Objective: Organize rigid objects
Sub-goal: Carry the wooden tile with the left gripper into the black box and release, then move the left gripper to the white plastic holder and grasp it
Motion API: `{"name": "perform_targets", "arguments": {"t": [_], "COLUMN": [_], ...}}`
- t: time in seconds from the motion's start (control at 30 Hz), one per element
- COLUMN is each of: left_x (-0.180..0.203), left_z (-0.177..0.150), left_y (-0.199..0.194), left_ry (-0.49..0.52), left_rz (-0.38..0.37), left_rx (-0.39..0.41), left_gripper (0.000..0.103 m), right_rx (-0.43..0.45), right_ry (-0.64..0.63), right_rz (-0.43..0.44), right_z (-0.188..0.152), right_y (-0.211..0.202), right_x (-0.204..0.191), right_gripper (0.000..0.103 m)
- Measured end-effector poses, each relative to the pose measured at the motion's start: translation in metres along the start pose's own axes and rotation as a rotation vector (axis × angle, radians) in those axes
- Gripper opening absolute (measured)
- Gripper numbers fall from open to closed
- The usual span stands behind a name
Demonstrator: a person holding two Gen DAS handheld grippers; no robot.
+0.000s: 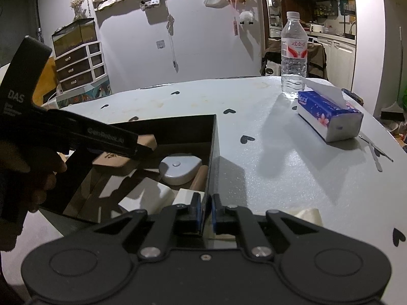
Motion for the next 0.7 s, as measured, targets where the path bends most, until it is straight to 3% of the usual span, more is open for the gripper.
{"name": "perform_targets", "arguments": {"t": [0.13,0.2,0.33,0.7], "left_x": [-0.002,-0.002,-0.001,0.007], "left_z": [0.000,-0.001,-0.004,-0.015], "left_y": [-0.002,-0.004,-0.010,-0.023], "left_ry": [-0.014,-0.015,-0.007,0.033], "left_rz": [-0.005,-0.005,-0.006,0.016], "left_rx": [-0.001,-0.001,-0.002,0.007], "left_gripper": [0.086,0.087,0.099,0.103], "right_rx": [-0.002,-0.003,-0.004,-0.009], "right_ry": [0.002,0.001,0.004,0.017], "right_rz": [0.001,-0.002,-0.001,0.003], "right_z": [0.000,0.001,0.001,0.002], "right_y": [0.000,0.000,0.000,0.001], "right_x": [0.000,-0.001,0.000,0.001], "right_gripper": [0.009,0.009,0.009,0.009]}}
Point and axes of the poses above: each gripper's, at about its wrist camera, not at the fingertips, and y roughly the way its jaws point, x to its right, z to its top, the point moved 3 cm from there along y, roughly the way its jaws point, and after that the axes turned 15 degrees about -x, right-handed, at the moved point
